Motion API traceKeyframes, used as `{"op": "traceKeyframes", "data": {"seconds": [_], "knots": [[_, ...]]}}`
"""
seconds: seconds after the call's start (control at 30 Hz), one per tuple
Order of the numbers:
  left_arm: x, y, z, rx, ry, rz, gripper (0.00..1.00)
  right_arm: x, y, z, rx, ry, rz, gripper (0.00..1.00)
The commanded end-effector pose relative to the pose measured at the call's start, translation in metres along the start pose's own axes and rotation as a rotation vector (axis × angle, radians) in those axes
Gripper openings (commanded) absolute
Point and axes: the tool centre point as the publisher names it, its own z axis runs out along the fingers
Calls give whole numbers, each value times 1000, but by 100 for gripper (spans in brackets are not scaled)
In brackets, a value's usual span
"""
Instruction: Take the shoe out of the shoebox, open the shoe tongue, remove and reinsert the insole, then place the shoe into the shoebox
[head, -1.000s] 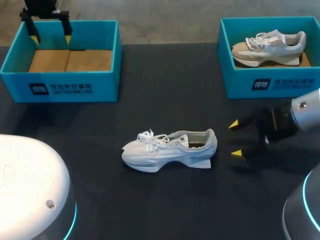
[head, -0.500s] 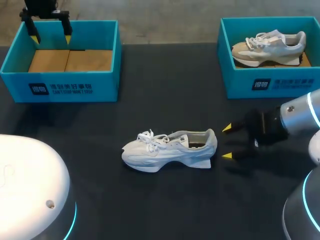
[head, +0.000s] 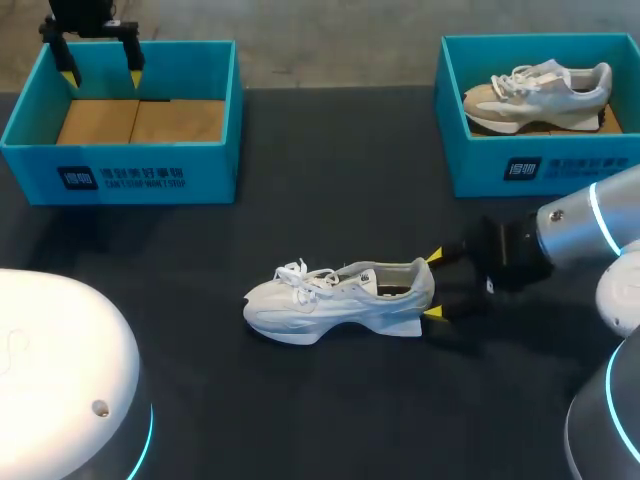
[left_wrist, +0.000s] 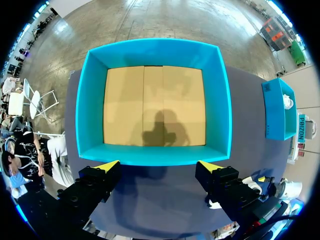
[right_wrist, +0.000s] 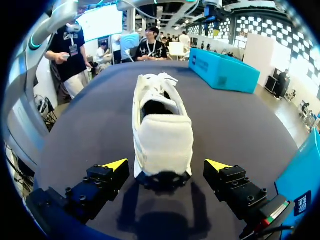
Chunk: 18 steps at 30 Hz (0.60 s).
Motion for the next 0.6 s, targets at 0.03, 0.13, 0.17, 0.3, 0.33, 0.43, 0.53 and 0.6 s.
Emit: {"op": "traceKeyframes", "data": {"seconds": [0.03,0.13,0.17,0.3,0.33,0.43,0.53,0.6], "knots": [[0,0,0,-1,-1,0,100,-2,5,13,-3,15,-6,100],[0,0,0,-1,-1,0,100,-1,8,20,-18,18,-7,100],[0,0,0,-1,-1,0,100,-1,8,22,-19,23,-11,100],[0,0,0,-1,-1,0,100,0,9,29,-27,31,-12,100],[0,0,0,-1,-1,0,100,0,10,31,-30,32,-12,100],[0,0,0,-1,-1,0,100,1,11,35,-33,43,-16,100],[0,0,0,-1,-1,0,100,0,9,39,-32,45,-15,100],[0,0,0,-1,-1,0,100,0,8,41,-36,49,-10,100]]}}
